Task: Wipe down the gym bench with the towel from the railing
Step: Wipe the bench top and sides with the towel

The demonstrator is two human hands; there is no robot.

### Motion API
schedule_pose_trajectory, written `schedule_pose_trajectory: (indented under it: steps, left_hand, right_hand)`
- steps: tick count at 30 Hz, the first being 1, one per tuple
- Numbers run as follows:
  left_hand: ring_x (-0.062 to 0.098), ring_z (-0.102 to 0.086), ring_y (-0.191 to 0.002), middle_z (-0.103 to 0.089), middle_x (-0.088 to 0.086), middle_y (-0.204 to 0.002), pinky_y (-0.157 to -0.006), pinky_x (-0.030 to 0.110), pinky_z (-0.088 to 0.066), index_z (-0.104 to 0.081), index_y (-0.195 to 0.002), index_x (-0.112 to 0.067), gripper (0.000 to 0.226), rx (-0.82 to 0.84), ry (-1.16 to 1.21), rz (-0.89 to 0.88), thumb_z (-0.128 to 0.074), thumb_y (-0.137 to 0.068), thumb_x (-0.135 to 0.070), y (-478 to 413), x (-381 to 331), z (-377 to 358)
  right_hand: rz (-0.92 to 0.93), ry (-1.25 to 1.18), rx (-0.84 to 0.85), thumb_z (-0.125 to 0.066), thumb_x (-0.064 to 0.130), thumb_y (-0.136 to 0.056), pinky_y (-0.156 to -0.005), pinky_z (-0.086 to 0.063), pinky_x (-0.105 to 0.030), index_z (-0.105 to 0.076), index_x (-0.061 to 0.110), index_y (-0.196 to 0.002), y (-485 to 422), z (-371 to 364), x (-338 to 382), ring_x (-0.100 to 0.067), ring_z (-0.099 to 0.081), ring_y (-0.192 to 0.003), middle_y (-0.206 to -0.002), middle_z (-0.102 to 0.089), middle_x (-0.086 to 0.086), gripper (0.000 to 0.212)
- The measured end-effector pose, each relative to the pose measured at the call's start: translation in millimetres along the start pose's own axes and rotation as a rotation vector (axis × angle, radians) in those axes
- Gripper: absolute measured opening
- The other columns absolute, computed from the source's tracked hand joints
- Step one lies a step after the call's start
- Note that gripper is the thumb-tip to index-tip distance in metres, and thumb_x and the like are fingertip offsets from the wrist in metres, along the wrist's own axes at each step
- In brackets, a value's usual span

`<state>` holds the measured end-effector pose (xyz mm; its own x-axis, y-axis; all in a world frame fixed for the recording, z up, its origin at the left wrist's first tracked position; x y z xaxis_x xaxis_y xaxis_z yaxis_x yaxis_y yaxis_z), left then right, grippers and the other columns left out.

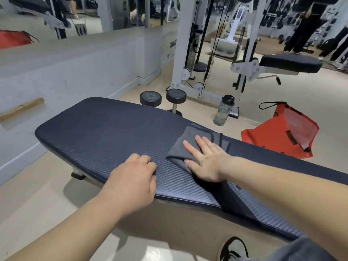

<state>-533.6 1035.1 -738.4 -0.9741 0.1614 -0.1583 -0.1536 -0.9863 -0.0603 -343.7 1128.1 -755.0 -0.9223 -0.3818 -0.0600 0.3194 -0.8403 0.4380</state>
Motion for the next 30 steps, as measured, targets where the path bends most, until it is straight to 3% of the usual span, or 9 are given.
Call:
schedule_pose_trajectory:
  steps: [6, 9, 12, 17, 20, 23, 30]
  left_hand:
    - [0.014, -0.048, -0.115, -0.055, -0.014, -0.122, -0.086, 0.036, -0.055, -0.059, -0.108, -0.028, 0.028, 0.022, 0.021, -0.004, -0.037, -0.097, -0.041, 6, 2, 1]
    - [0.014, -0.042, -0.135, -0.047, -0.01, -0.148, -0.096, 0.036, -0.052, -0.058, -0.122, -0.026, 0.031, 0.024, 0.063, 0.007, -0.041, -0.1, -0.04, 14, 3, 1]
    - [0.014, -0.034, -0.144, -0.038, -0.006, -0.159, -0.104, 0.033, -0.048, -0.053, -0.134, -0.024, 0.038, 0.002, 0.066, -0.011, -0.043, -0.1, -0.037, 18, -4, 5]
    - [0.014, -0.036, -0.145, -0.038, -0.006, -0.16, -0.103, 0.031, -0.048, -0.05, -0.143, -0.023, 0.047, -0.066, 0.092, -0.093, -0.052, -0.097, -0.037, 14, -26, 9]
    - [0.018, -0.052, -0.135, -0.053, -0.001, -0.15, -0.094, 0.032, -0.055, -0.059, -0.135, -0.02, 0.048, -0.101, 0.077, -0.133, -0.063, -0.089, -0.034, 11, -32, 5]
    - [0.021, -0.056, -0.131, -0.056, 0.003, -0.146, -0.098, 0.034, -0.055, -0.06, -0.135, -0.017, 0.053, -0.082, 0.081, -0.148, -0.069, -0.084, -0.031, 8, -32, 1]
    - [0.018, -0.038, -0.146, -0.041, -0.001, -0.16, -0.114, 0.03, -0.036, -0.052, -0.146, -0.018, 0.057, -0.129, 0.08, -0.028, -0.061, -0.091, -0.031, 26, -37, 26]
  right_hand:
    - [-0.165, -0.106, -0.108, -0.01, 0.065, -0.101, -0.128, 0.006, -0.05, 0.013, 0.039, -0.162, -46, 15, -8, -0.031, 0.016, -0.158, -0.172, 0.019, -0.011, 0.071]
    - [-0.094, -0.079, -0.116, -0.01, 0.063, -0.102, -0.128, 0.005, -0.05, 0.014, 0.038, -0.162, -22, 4, -1, -0.031, 0.018, -0.158, -0.172, 0.018, -0.012, 0.07]
    - [0.029, -0.02, -0.059, -0.011, 0.061, -0.104, -0.128, 0.007, -0.046, 0.018, 0.039, -0.161, 24, -14, 10, -0.029, 0.022, -0.157, -0.171, 0.023, -0.01, 0.068]
    - [0.181, 0.042, 0.067, -0.018, 0.062, -0.104, -0.127, 0.012, -0.044, 0.023, 0.044, -0.157, 75, -34, 11, -0.023, 0.032, -0.154, -0.167, 0.032, -0.005, 0.07]
    - [0.201, 0.034, 0.084, -0.021, 0.068, -0.101, -0.128, 0.01, -0.044, 0.021, 0.052, -0.156, 63, -29, 3, -0.02, 0.031, -0.154, -0.168, 0.032, -0.001, 0.071]
    - [0.149, -0.011, 0.013, -0.021, 0.068, -0.102, -0.128, 0.008, -0.043, 0.014, 0.052, -0.158, 34, -12, -3, -0.021, 0.024, -0.157, -0.171, 0.024, -0.002, 0.068]
    - [0.089, -0.125, -0.162, -0.016, 0.065, -0.102, -0.128, 0.005, -0.048, 0.006, 0.046, -0.162, -11, -2, 9, -0.029, 0.015, -0.159, -0.173, 0.013, -0.009, 0.066]
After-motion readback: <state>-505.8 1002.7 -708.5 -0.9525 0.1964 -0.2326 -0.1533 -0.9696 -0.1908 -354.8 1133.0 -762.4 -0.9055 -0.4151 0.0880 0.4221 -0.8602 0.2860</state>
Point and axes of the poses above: each hand's wrist, its own y-axis away from the middle knuckle, its own z-axis out of the back of the hand, x = y × z, the point moved 7 cm from there along -y, towards the middle knuckle
